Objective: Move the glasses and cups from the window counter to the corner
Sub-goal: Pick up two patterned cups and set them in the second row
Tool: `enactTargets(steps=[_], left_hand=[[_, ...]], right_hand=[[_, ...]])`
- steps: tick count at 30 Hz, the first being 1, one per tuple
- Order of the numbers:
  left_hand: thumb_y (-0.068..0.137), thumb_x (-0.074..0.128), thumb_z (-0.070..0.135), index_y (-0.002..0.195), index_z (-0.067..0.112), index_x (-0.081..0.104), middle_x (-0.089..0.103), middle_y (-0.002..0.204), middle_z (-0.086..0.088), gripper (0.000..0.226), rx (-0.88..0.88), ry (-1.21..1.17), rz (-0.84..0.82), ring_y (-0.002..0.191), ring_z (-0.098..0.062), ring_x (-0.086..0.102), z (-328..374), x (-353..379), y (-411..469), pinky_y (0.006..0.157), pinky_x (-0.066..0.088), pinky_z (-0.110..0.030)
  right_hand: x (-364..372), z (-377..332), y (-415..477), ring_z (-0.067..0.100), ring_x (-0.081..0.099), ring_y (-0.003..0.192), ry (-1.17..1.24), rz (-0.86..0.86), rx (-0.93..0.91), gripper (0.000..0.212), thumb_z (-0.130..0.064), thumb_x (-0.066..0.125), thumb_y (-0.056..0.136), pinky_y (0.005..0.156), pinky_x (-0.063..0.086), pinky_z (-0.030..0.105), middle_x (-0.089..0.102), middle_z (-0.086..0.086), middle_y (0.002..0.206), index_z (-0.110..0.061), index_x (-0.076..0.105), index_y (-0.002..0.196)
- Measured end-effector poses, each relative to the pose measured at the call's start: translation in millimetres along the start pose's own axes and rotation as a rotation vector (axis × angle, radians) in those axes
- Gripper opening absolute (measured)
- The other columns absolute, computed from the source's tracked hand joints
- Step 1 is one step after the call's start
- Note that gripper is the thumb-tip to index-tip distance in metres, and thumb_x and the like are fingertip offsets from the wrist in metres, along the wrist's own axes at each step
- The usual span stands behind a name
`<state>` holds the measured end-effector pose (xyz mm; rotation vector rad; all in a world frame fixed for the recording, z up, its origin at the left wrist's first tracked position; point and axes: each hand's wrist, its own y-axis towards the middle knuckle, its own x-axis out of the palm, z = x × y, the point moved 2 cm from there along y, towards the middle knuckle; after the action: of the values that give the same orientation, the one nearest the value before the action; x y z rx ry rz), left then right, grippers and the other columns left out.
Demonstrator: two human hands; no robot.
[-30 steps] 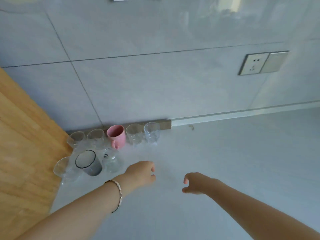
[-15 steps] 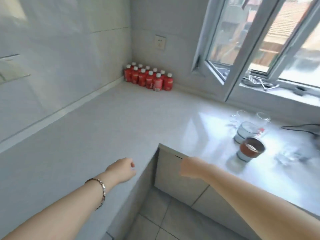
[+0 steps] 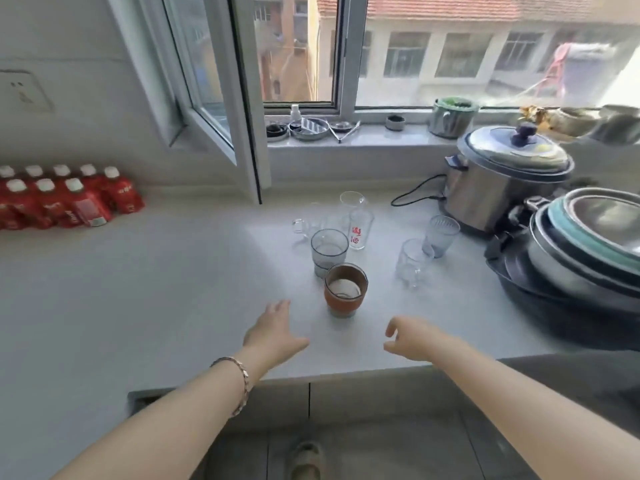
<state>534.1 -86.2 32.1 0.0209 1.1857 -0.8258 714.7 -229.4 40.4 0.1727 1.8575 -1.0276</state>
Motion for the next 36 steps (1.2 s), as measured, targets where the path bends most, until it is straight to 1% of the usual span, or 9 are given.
enactTargets(steps=[8, 10, 13, 19, 24, 26, 29, 32, 36], left_hand=[[0.064, 0.073, 0.058, 0.149, 0.015, 0.008, 0.025, 0.154, -0.001, 0.115, 0.057, -0.108, -0.081, 0.141, -0.019, 0.032, 75.6, 25.6, 102.7, 0.108, 0.037, -0.037], [0.064, 0.072, 0.059, 0.148, 0.016, 0.008, 0.027, 0.153, 0.001, 0.114, 0.068, -0.076, -0.049, 0.139, -0.018, 0.034, 80.0, 29.5, 112.6, 0.106, 0.038, -0.035], [0.062, 0.073, 0.058, 0.146, 0.018, 0.017, 0.034, 0.149, 0.006, 0.108, 0.064, -0.118, 0.007, 0.136, -0.014, 0.038, 77.7, 30.8, 112.9, 0.105, 0.04, -0.032], [0.051, 0.074, 0.06, 0.129, 0.038, 0.034, 0.049, 0.127, 0.022, 0.09, -0.053, -0.299, 0.103, 0.119, -0.003, 0.051, 51.5, 22.4, 94.2, 0.097, 0.045, -0.024], [0.05, 0.076, 0.058, 0.123, 0.042, 0.036, 0.049, 0.123, 0.027, 0.086, -0.285, -0.367, 0.283, 0.115, -0.002, 0.054, 41.3, 12.0, 70.4, 0.09, 0.045, -0.021], [0.05, 0.077, 0.058, 0.128, 0.038, 0.035, 0.048, 0.129, 0.023, 0.09, -0.382, -0.376, 0.35, 0.118, -0.005, 0.053, 38.0, 9.8, 61.2, 0.093, 0.046, -0.024], [0.052, 0.079, 0.054, 0.133, 0.034, 0.032, 0.046, 0.136, 0.016, 0.096, -0.496, -0.383, 0.438, 0.123, -0.009, 0.051, 33.1, 5.6, 45.6, 0.098, 0.046, -0.029], [0.052, 0.08, 0.053, 0.13, 0.034, 0.035, 0.049, 0.133, 0.015, 0.092, -0.599, -0.437, 0.534, 0.121, -0.011, 0.052, 28.2, 2.2, 24.1, 0.097, 0.047, -0.032], [0.055, 0.081, 0.05, 0.131, 0.034, 0.033, 0.046, 0.134, 0.016, 0.092, -0.715, -0.529, 0.629, 0.12, -0.01, 0.051, 20.3, 6.8, -13.3, 0.095, 0.047, -0.03]], right_hand=[[-32.6, 20.7, 70.9, 0.021, 0.056, 0.115, 0.158, -0.026, 0.093, 0.038, -0.032, 0.052, 0.091, 0.089, 0.043, 0.026, 0.059, 0.005, 0.126, -0.015, 0.054, 0.124], [-39.5, 22.9, 83.7, 0.019, 0.057, 0.112, 0.205, -0.006, 0.103, 0.037, -0.032, 0.053, 0.09, 0.085, 0.043, 0.025, 0.061, 0.003, 0.122, -0.016, 0.054, 0.124], [-53.9, 23.4, 101.3, 0.019, 0.056, 0.114, 0.254, 0.065, 0.067, 0.038, -0.028, 0.054, 0.09, 0.095, 0.044, 0.029, 0.059, 0.004, 0.125, -0.017, 0.053, 0.126], [-93.2, -12.9, 144.8, 0.015, 0.043, 0.131, 0.228, 0.205, -0.293, 0.058, -0.031, 0.062, 0.087, 0.107, 0.033, 0.027, 0.045, 0.002, 0.14, -0.014, 0.04, 0.137], [-95.7, -59.9, 181.1, 0.019, 0.007, 0.147, 0.039, 0.1, -0.596, 0.107, -0.048, 0.071, 0.074, 0.119, 0.011, 0.029, 0.01, 0.003, 0.158, -0.012, 0.005, 0.15], [-94.8, -72.8, 192.3, 0.02, 0.004, 0.147, -0.057, 0.095, -0.651, 0.116, -0.05, 0.073, 0.071, 0.119, 0.008, 0.03, 0.004, 0.005, 0.159, -0.011, -0.003, 0.15], [-94.2, -83.8, 206.2, 0.026, 0.015, 0.144, -0.109, 0.083, -0.671, 0.112, -0.044, 0.074, 0.072, 0.116, 0.019, 0.032, 0.013, 0.008, 0.157, -0.009, 0.001, 0.15], [-94.8, -83.9, 210.3, 0.028, 0.034, 0.131, -0.101, 0.091, -0.654, 0.1, -0.041, 0.074, 0.069, 0.102, 0.038, 0.034, 0.03, 0.005, 0.147, -0.014, 0.017, 0.146], [-89.9, -88.4, 190.6, 0.023, 0.038, 0.126, -0.183, 0.064, -0.781, 0.092, -0.04, 0.075, 0.066, 0.093, 0.042, 0.031, 0.036, -0.002, 0.14, -0.026, 0.026, 0.143]])
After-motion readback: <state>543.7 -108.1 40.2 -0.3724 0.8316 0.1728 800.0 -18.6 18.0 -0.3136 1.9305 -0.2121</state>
